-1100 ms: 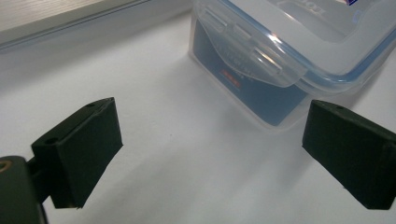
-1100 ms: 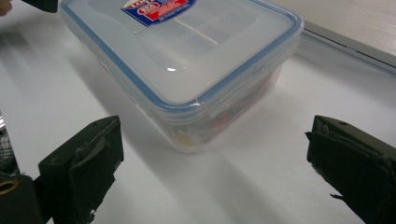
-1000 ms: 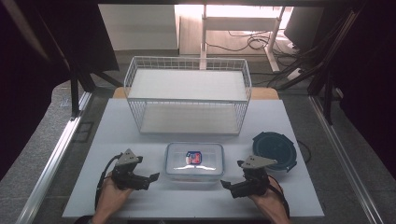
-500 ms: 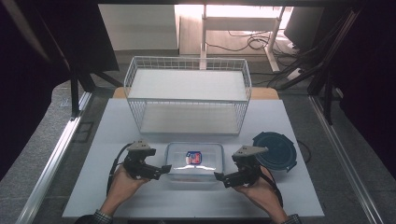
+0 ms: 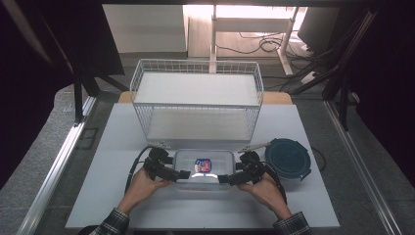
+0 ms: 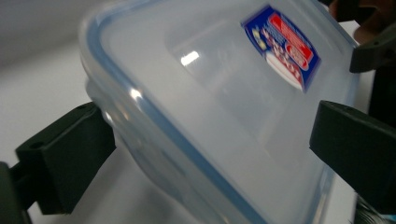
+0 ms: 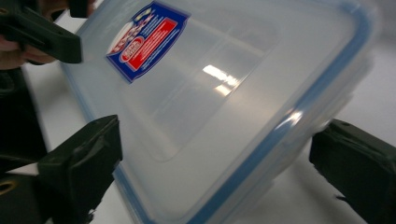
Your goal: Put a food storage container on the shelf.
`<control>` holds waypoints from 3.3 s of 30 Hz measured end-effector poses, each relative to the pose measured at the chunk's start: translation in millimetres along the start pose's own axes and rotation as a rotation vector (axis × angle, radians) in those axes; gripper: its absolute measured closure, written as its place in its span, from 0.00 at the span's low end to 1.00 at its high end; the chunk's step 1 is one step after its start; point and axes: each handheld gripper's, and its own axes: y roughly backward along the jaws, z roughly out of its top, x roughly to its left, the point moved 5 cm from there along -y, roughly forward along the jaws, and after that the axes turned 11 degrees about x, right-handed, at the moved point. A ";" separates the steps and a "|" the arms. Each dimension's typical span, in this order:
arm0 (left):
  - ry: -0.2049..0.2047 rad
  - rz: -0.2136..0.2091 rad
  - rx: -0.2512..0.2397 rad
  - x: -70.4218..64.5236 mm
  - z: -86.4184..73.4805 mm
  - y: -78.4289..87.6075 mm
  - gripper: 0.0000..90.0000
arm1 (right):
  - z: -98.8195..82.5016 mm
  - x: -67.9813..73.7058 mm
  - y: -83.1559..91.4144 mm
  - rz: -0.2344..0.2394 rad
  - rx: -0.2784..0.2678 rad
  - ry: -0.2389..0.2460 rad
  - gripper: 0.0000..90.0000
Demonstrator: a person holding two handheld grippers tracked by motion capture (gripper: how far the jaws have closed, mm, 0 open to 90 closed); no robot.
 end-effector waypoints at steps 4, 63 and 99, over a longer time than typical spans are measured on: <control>0.016 -0.051 0.008 0.9 -8.8 7.0 0.10 | -3.6 0.2 2.7 0.031 0.013 -0.026 0.10; -0.018 0.010 -0.349 -15.5 64.0 144.9 0.56 | 94.1 36.2 112.3 -0.034 -0.299 0.100 0.58; 0.013 -0.030 -0.429 29.5 167.6 186.6 0.55 | 204.6 5.5 161.5 -0.064 -0.381 0.050 0.58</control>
